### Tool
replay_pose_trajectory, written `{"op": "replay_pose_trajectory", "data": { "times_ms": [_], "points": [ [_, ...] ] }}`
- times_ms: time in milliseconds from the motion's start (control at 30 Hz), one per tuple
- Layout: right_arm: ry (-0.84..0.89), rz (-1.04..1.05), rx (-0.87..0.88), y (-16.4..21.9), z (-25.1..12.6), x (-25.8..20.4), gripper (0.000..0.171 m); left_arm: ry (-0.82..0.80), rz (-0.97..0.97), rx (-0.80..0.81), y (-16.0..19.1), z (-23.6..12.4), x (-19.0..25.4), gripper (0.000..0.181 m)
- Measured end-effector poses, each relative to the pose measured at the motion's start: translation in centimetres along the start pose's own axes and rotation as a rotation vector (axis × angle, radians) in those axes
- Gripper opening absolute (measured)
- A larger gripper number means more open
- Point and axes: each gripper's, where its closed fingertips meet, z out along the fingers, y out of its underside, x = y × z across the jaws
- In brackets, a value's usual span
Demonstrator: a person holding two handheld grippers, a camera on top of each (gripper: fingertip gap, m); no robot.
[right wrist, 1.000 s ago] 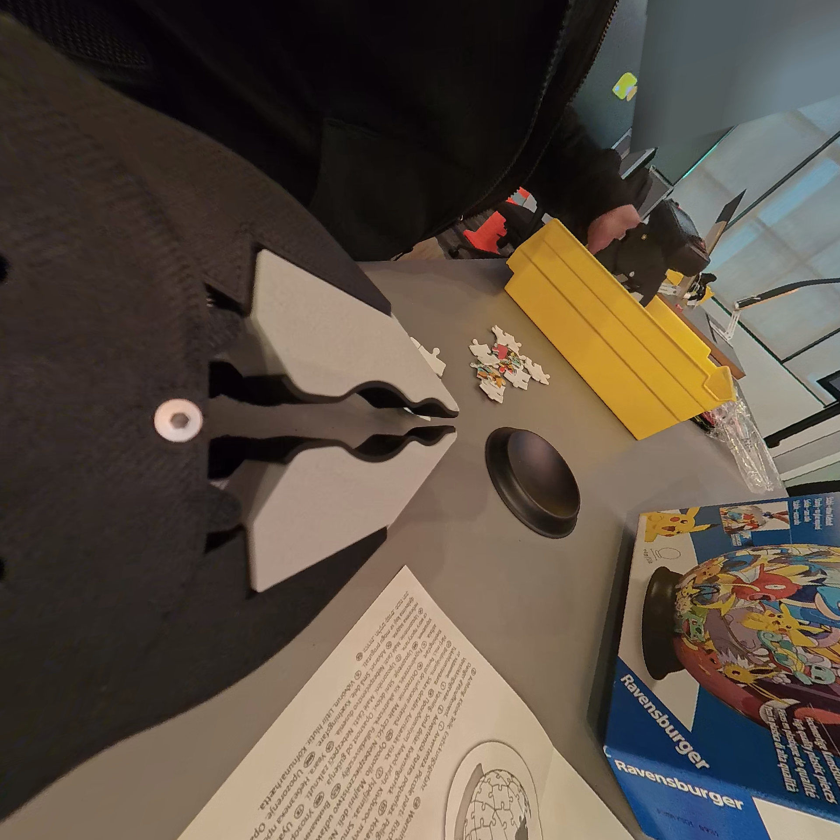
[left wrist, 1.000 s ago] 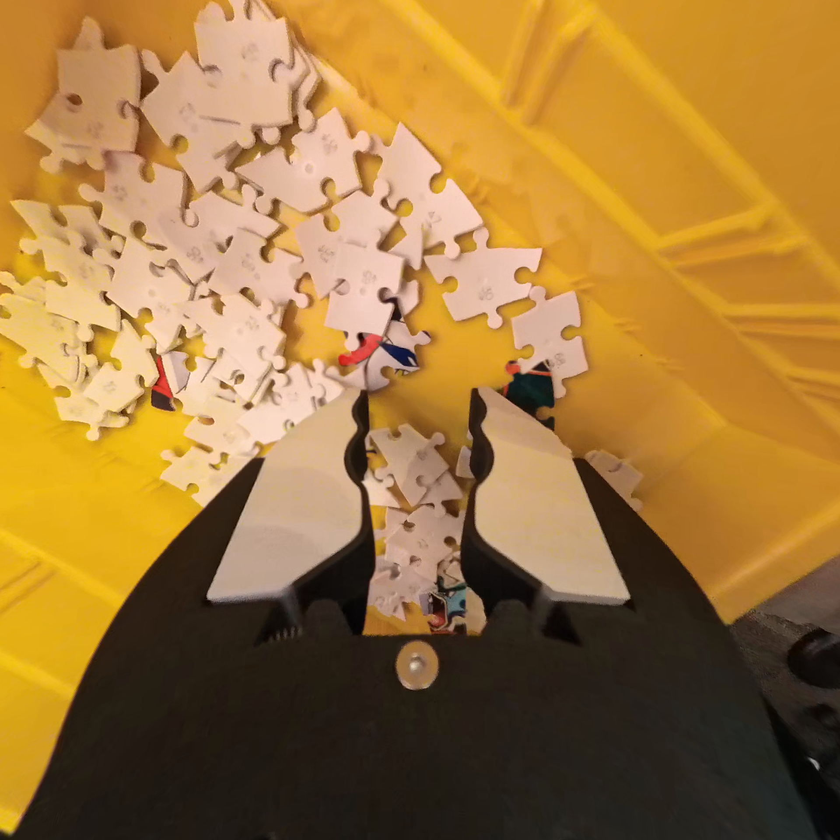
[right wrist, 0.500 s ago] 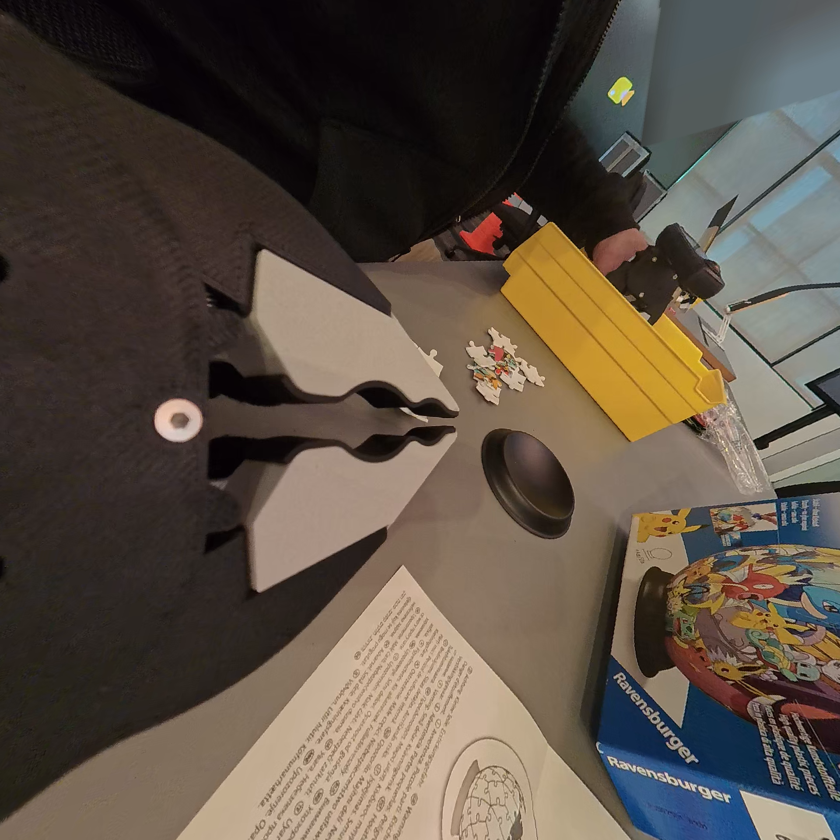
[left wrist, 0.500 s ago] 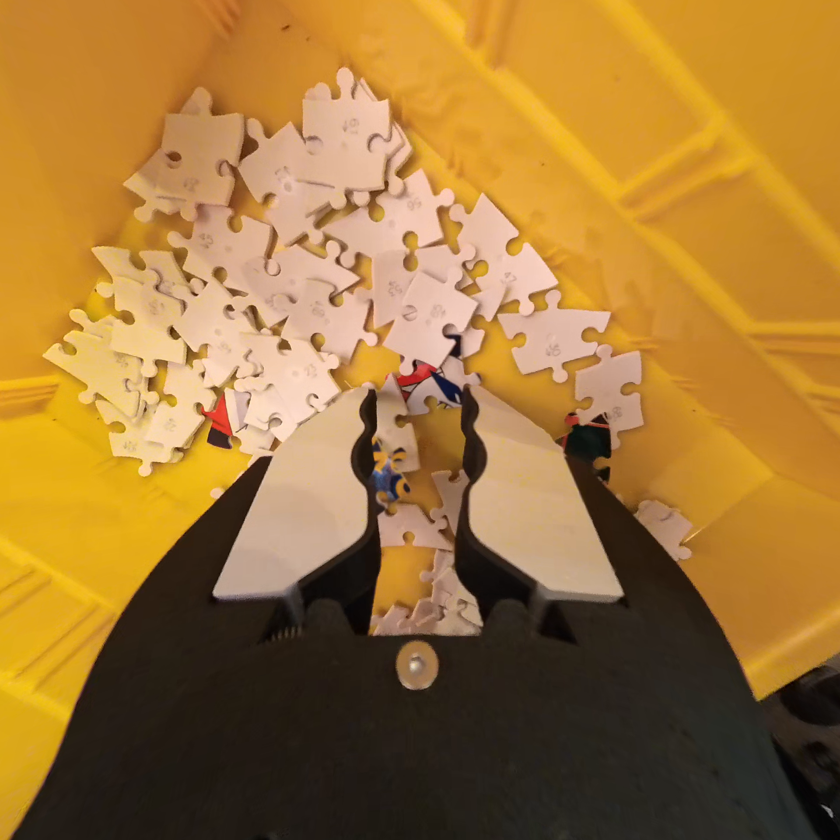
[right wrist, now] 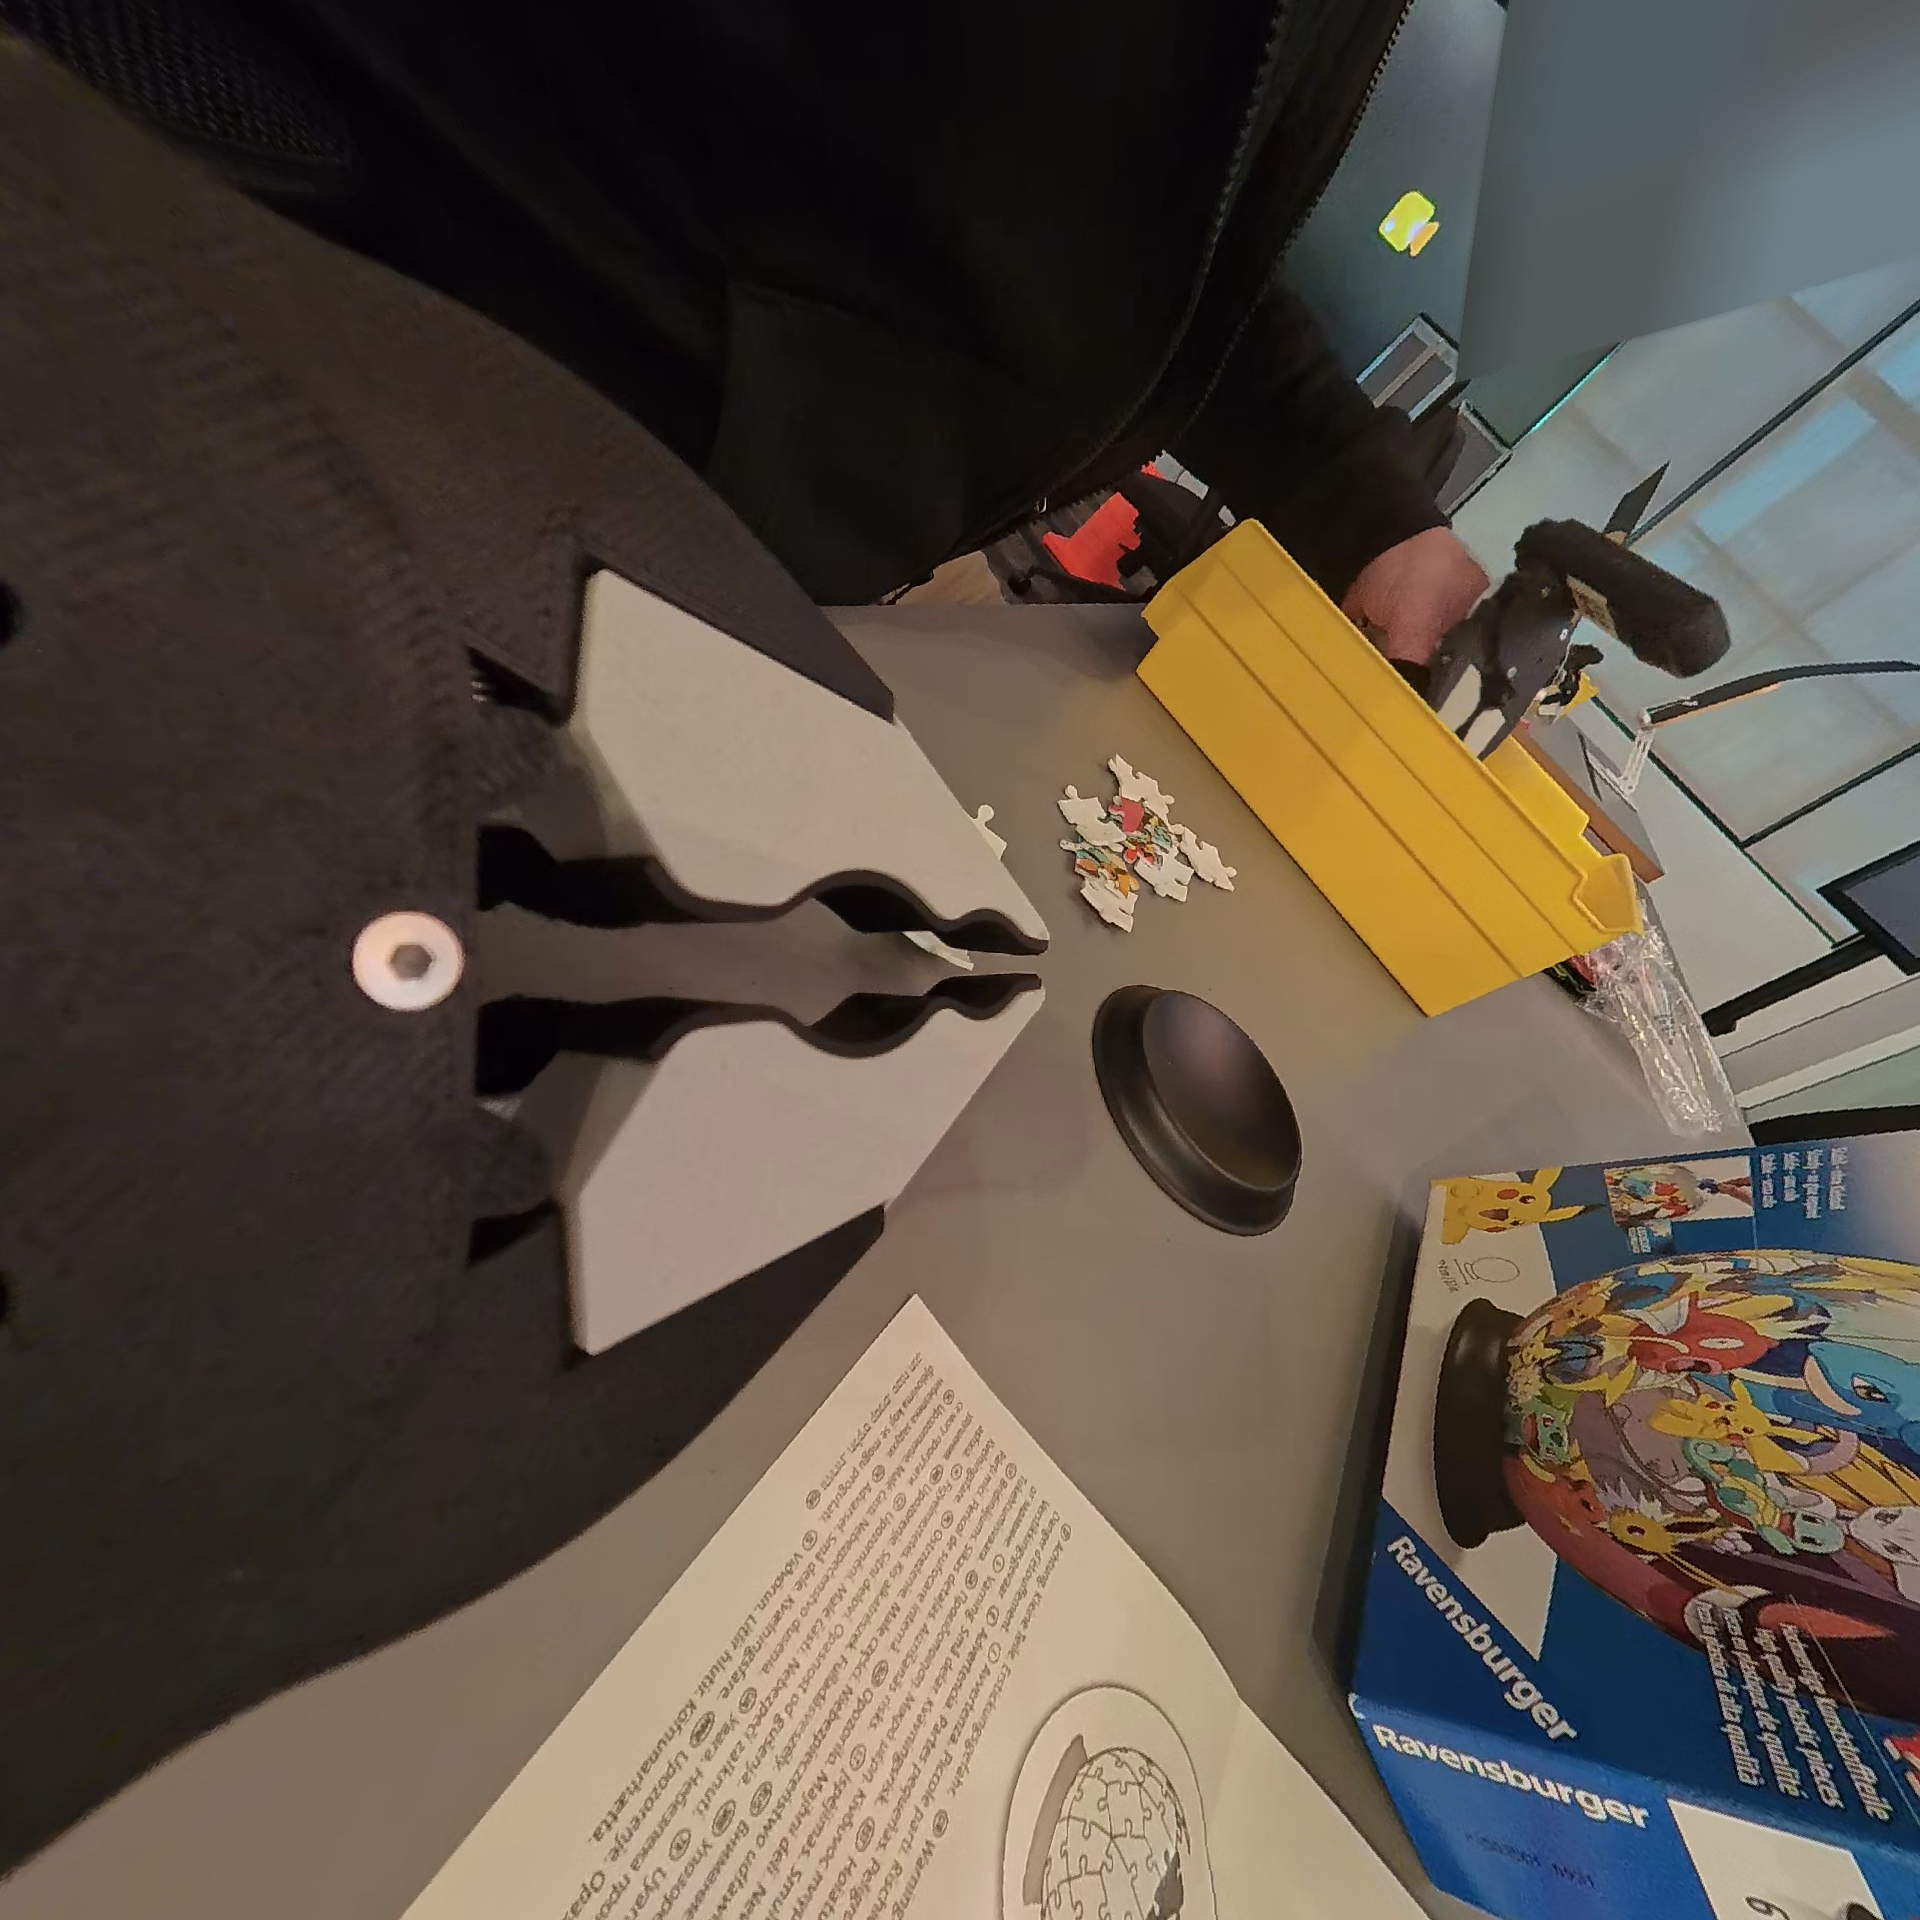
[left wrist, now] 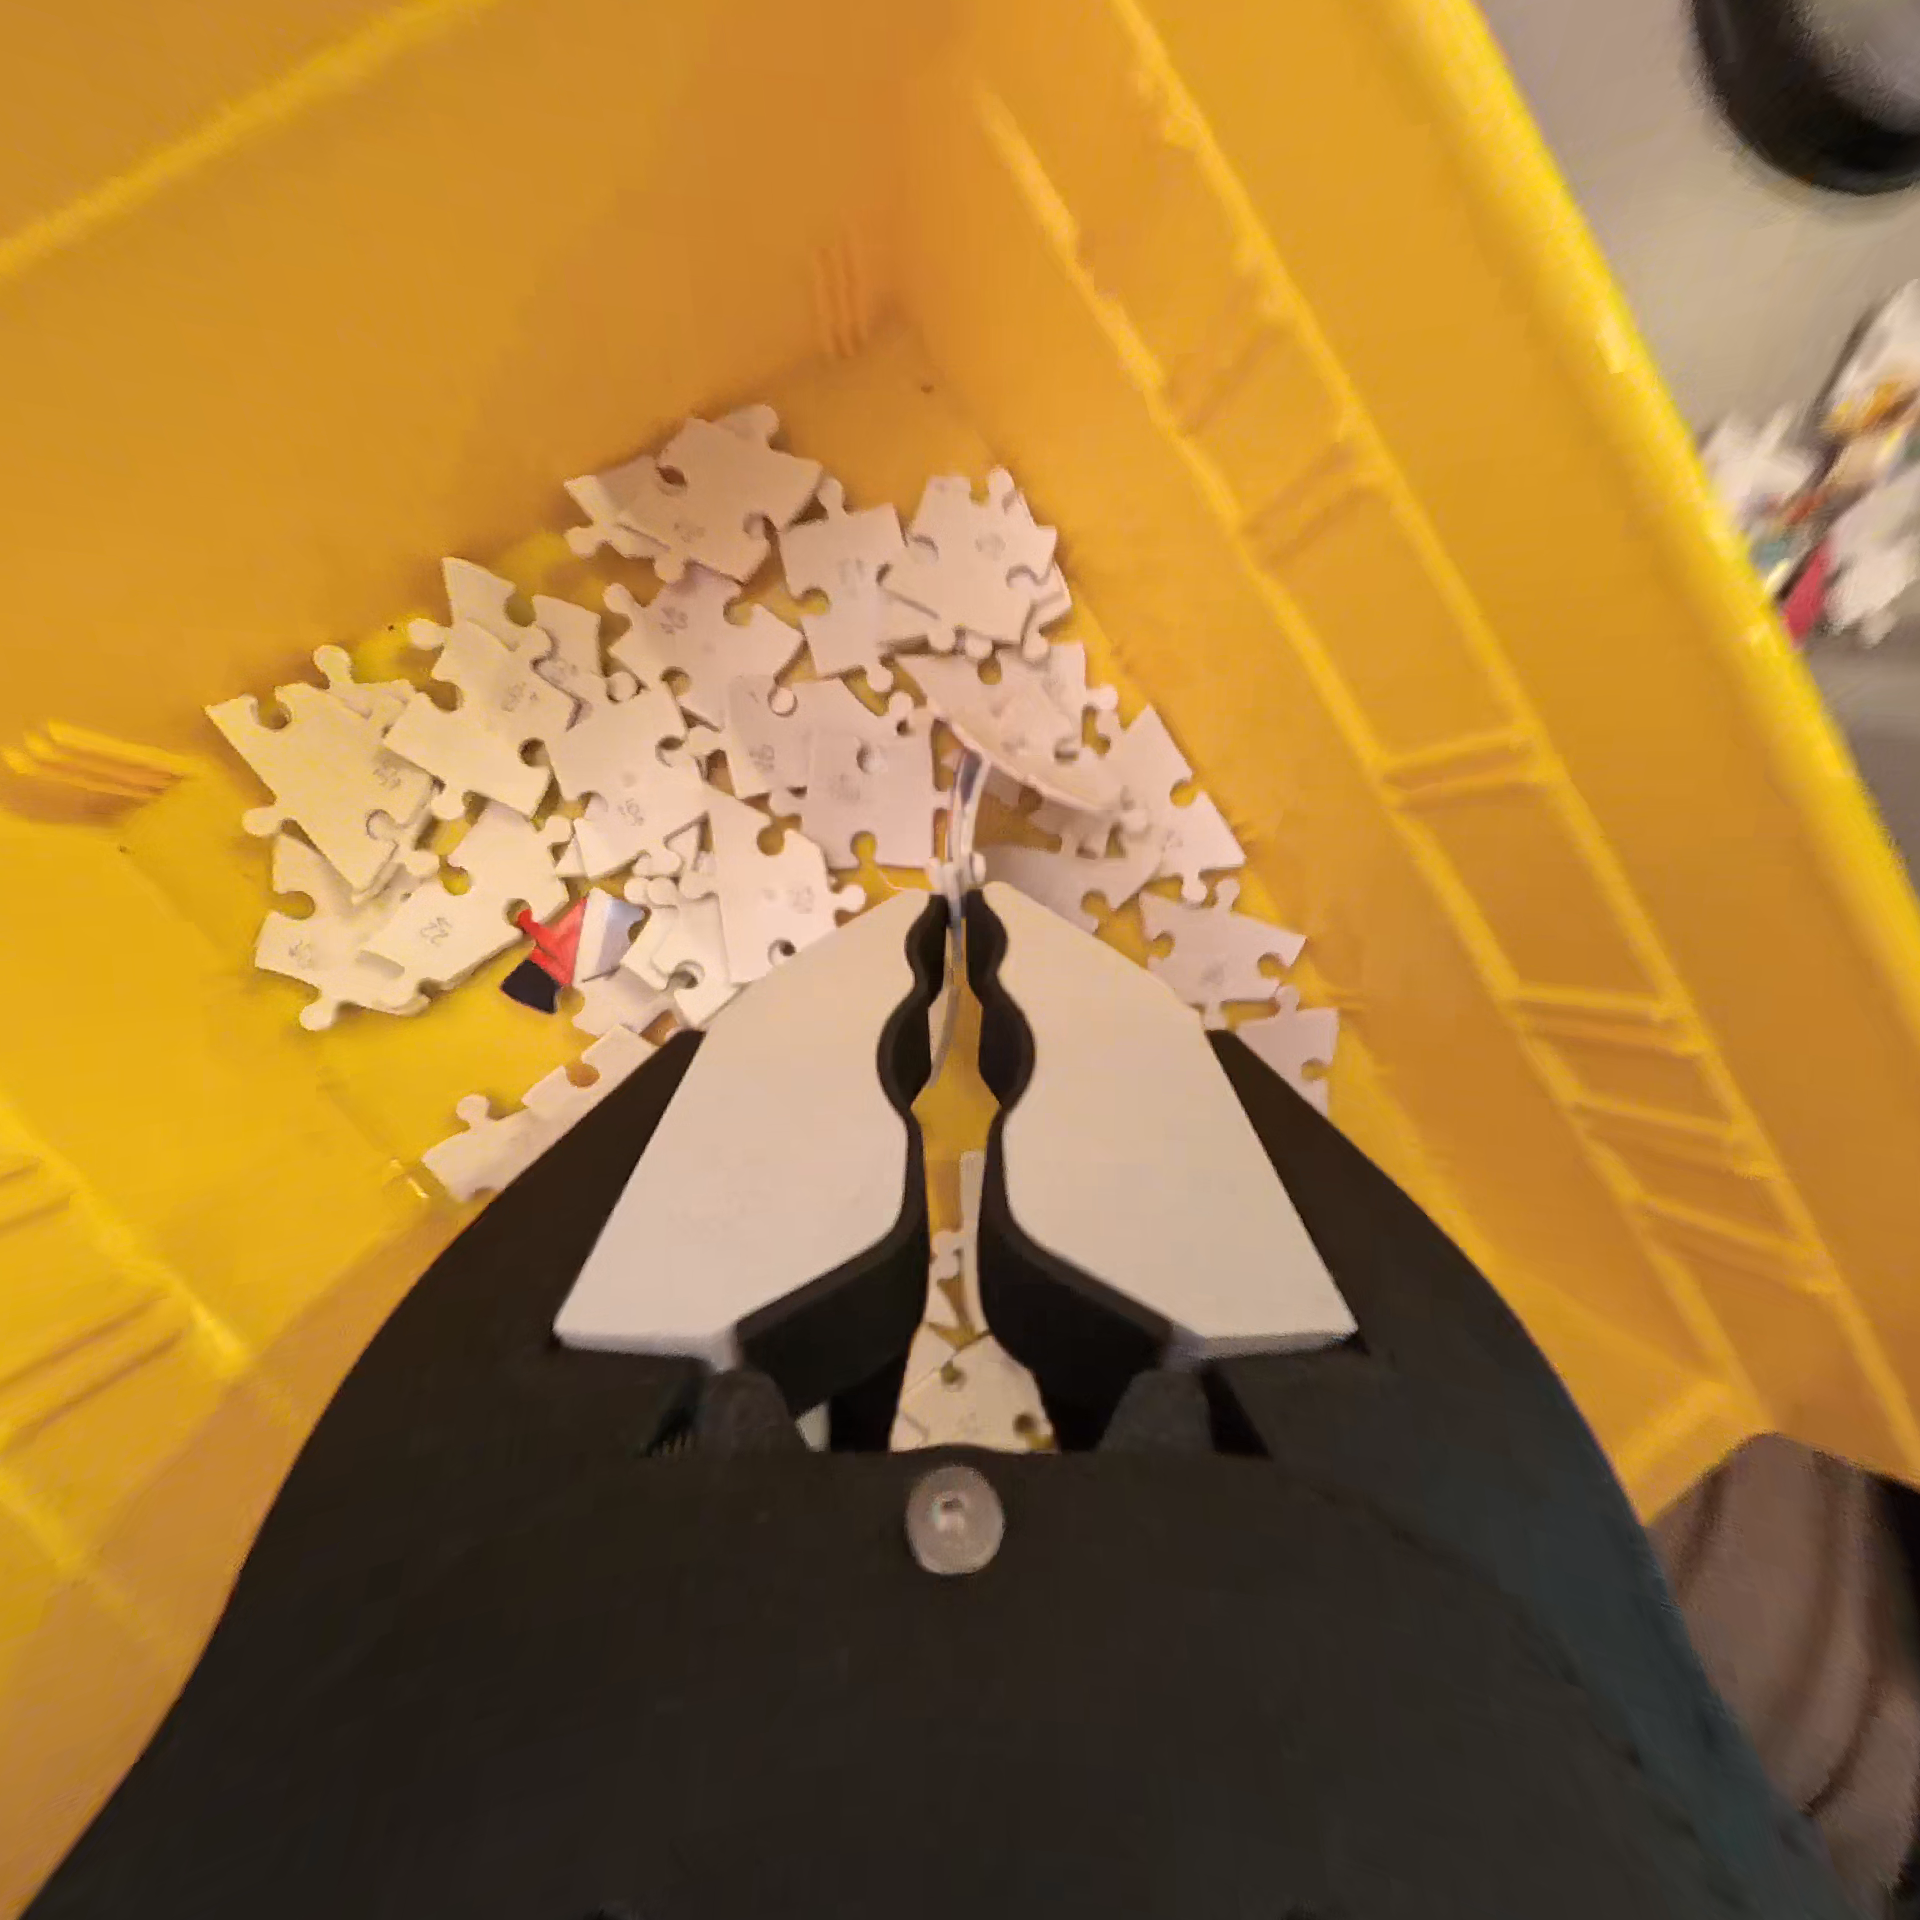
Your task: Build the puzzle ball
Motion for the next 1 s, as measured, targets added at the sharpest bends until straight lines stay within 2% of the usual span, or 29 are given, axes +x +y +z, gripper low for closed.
{"op": "replay_pose_trajectory", "data": {
  "times_ms": [33, 100, 233, 300, 400, 533, 600, 733, 833, 1000],
  "points": [
    [0.0, 0.0, 0.0, 0.0, 0.0, 0.0, 0.002, 0.032, -0.064, 0.032, -0.4, -0.1, -0.1, 0.003],
    [-0.001, -0.001, 0.002, 0.0, 0.0, 0.0, 0.002, 0.067, -0.187, 0.061, -0.8, 0.2, -0.7, 0.003],
    [-0.003, -0.001, 0.008, -0.1, -0.1, 0.0, 0.002, -0.045, -0.245, 0.009, 0.3, 1.0, -2.8, 0.005],
    [-0.004, -0.001, 0.011, -0.1, -0.1, -0.1, 0.002, -0.078, -0.243, -0.003, 0.4, 0.8, -3.2, 0.011],
    [-0.007, 0.0, 0.013, -0.2, -0.1, -0.1, 0.002, -0.091, -0.241, 0.004, 0.2, 0.2, -3.1, 0.031],
    [-0.008, -0.001, 0.016, -0.2, -0.2, -0.1, 0.002, -0.126, -0.16, -0.022, 0.8, -1.8, -2.2, 0.034],
    [-0.009, -0.001, 0.016, -0.2, -0.2, -0.1, 0.002, -0.106, -0.083, -0.085, 2.0, -2.5, -1.0, 0.033],
    [-0.009, -0.002, 0.014, -0.2, -0.2, -0.1, 0.003, -0.166, 0.046, -0.316, 6.6, -3.3, -0.2, 0.033],
    [-0.008, -0.003, 0.014, -0.2, -0.2, -0.1, 0.002, -0.131, 0.04, -0.374, 8.5, -3.6, 1.0, 0.034],
    [-0.008, -0.003, 0.014, -0.2, -0.2, -0.1, 0.003, -0.162, 0.01, -0.516, 11.7, -5.1, 1.1, 0.033]
  ]
}}
